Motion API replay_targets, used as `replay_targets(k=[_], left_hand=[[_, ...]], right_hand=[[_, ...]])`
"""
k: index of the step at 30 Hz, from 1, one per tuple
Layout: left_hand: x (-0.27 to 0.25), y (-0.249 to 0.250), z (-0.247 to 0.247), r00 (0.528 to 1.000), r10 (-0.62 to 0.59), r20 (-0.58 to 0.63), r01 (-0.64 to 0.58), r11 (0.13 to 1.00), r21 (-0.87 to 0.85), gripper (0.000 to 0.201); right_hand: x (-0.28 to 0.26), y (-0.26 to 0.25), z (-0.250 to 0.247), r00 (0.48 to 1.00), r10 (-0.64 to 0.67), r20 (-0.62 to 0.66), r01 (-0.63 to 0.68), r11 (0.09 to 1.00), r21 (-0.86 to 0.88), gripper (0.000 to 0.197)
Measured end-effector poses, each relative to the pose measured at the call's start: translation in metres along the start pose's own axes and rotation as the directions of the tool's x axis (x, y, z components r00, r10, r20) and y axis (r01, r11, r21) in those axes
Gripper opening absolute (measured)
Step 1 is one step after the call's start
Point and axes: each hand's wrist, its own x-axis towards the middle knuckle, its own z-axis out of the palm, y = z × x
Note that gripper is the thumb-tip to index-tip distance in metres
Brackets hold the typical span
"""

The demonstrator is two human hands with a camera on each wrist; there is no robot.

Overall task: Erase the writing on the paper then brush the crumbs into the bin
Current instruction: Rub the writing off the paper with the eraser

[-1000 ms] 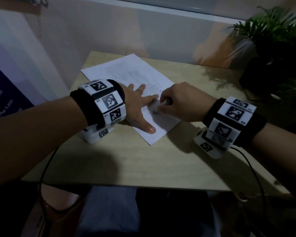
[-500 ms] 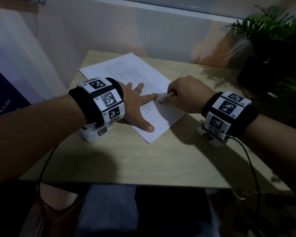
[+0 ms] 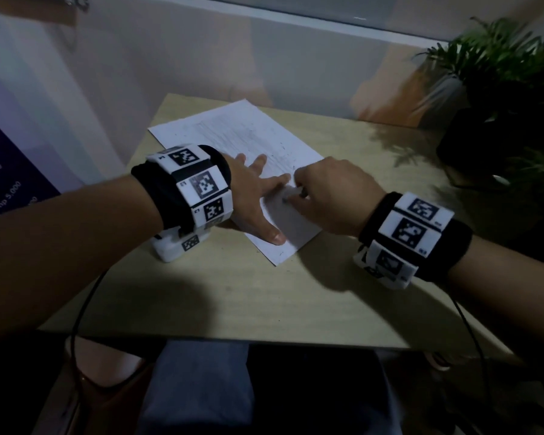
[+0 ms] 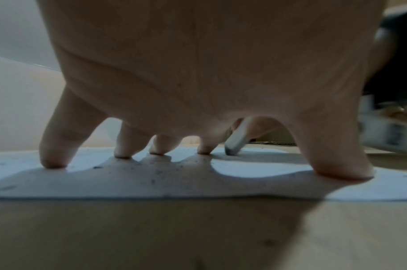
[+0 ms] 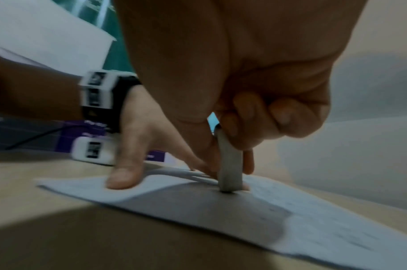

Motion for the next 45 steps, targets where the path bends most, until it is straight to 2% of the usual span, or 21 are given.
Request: replay_targets(k=[2, 3, 5, 8, 10, 12, 15, 17, 19, 21, 23, 24, 26, 29, 31, 34, 37, 39, 40, 42, 45], left_hand=[[0.000, 0.001, 0.000, 1.000, 0.006, -0.006, -0.007, 1.000, -0.017, 0.125], [-0.001, 0.000, 0.000, 1.000, 0.003, -0.004, -0.003, 1.000, -0.015, 0.125], [0.000, 0.000, 0.000, 1.000, -0.005, -0.002, 0.005, 1.000, 0.000, 0.126], [-0.001, 0.000, 0.000, 1.000, -0.011, 0.000, 0.011, 1.000, 0.008, 0.127], [-0.001, 0.000, 0.000, 1.000, -0.002, -0.007, 0.002, 1.000, -0.005, 0.126], [-0.001, 0.000, 0.000, 1.000, 0.008, -0.011, -0.008, 1.000, -0.030, 0.124], [0.000, 0.000, 0.000, 1.000, -0.004, -0.001, 0.004, 1.000, -0.020, 0.127], [0.000, -0.001, 0.000, 1.000, -0.012, 0.003, 0.012, 1.000, 0.000, 0.132], [-0.001, 0.000, 0.000, 1.000, -0.008, -0.001, 0.008, 1.000, 0.006, 0.132], [-0.001, 0.001, 0.000, 1.000, 0.000, -0.010, 0.000, 1.000, -0.008, 0.127], [-0.002, 0.002, 0.000, 1.000, 0.003, -0.010, -0.003, 1.000, -0.025, 0.127], [-0.001, 0.001, 0.000, 1.000, 0.003, -0.004, -0.004, 1.000, -0.029, 0.129], [0.000, 0.000, 0.000, 1.000, -0.001, 0.008, 0.001, 1.000, -0.022, 0.134], [-0.001, 0.000, 0.000, 1.000, -0.006, 0.004, 0.006, 1.000, -0.006, 0.135], [-0.002, 0.002, 0.000, 1.000, -0.001, -0.007, 0.001, 1.000, -0.011, 0.129], [-0.002, 0.002, 0.000, 1.000, -0.002, -0.015, 0.002, 1.000, -0.016, 0.128], [0.000, -0.001, 0.001, 1.000, -0.005, -0.005, 0.005, 1.000, -0.001, 0.133], [0.000, -0.001, 0.001, 1.000, -0.010, 0.006, 0.010, 1.000, 0.014, 0.137], [0.000, -0.001, 0.001, 1.000, -0.008, 0.005, 0.008, 1.000, 0.013, 0.136], [0.000, -0.001, 0.001, 1.000, 0.002, -0.002, -0.002, 1.000, -0.003, 0.132], [0.002, -0.002, 0.001, 1.000, 0.008, -0.001, -0.008, 1.000, -0.018, 0.130]], right_hand=[[-0.003, -0.007, -0.002, 0.997, -0.076, 0.029, 0.073, 0.993, 0.094, 0.029], [0.000, -0.003, -0.004, 0.996, -0.074, 0.054, 0.065, 0.987, 0.146, 0.030], [0.011, 0.011, -0.005, 0.997, 0.010, 0.079, -0.021, 0.989, 0.149, 0.036], [0.018, 0.021, 0.000, 0.992, 0.126, 0.027, -0.127, 0.991, 0.042, 0.042], [0.012, 0.010, 0.003, 0.998, 0.070, 0.010, -0.070, 0.997, 0.020, 0.039], [0.005, 0.002, 0.002, 0.999, -0.026, 0.042, 0.022, 0.996, 0.090, 0.037], [0.009, 0.011, -0.007, 0.992, -0.041, 0.122, 0.014, 0.976, 0.216, 0.043], [0.016, 0.019, -0.006, 0.995, 0.040, 0.092, -0.054, 0.986, 0.158, 0.050], [0.013, 0.013, -0.002, 0.996, 0.086, 0.026, -0.087, 0.995, 0.046, 0.045], [0.005, 0.000, 0.001, 1.000, 0.007, -0.001, -0.007, 1.000, 0.024, 0.036], [-0.002, -0.007, -0.002, 0.994, -0.098, 0.049, 0.092, 0.989, 0.112, 0.035], [-0.001, -0.006, -0.005, 0.990, -0.111, 0.086, 0.096, 0.981, 0.171, 0.037], [0.006, 0.005, -0.007, 0.994, -0.043, 0.104, 0.023, 0.982, 0.189, 0.042], [0.009, 0.008, -0.002, 0.997, 0.074, 0.013, -0.074, 0.997, 0.034, 0.042], [0.001, -0.005, 0.002, 1.000, -0.004, -0.004, 0.004, 1.000, -0.014, 0.036], [-0.005, -0.010, -0.004, 0.992, -0.101, 0.079, 0.088, 0.985, 0.152, 0.037], [0.009, 0.013, -0.008, 0.994, -0.002, 0.106, -0.015, 0.987, 0.159, 0.049], [0.014, 0.021, -0.005, 0.995, 0.086, 0.052, -0.091, 0.993, 0.082, 0.051], [0.012, 0.018, -0.003, 0.996, 0.086, 0.030, -0.087, 0.995, 0.040, 0.048], [0.004, 0.007, 0.002, 1.000, 0.021, 0.008, -0.021, 1.000, -0.001, 0.038], [-0.003, 0.003, 0.000, 0.996, -0.078, 0.041, 0.073, 0.992, 0.104, 0.035]])
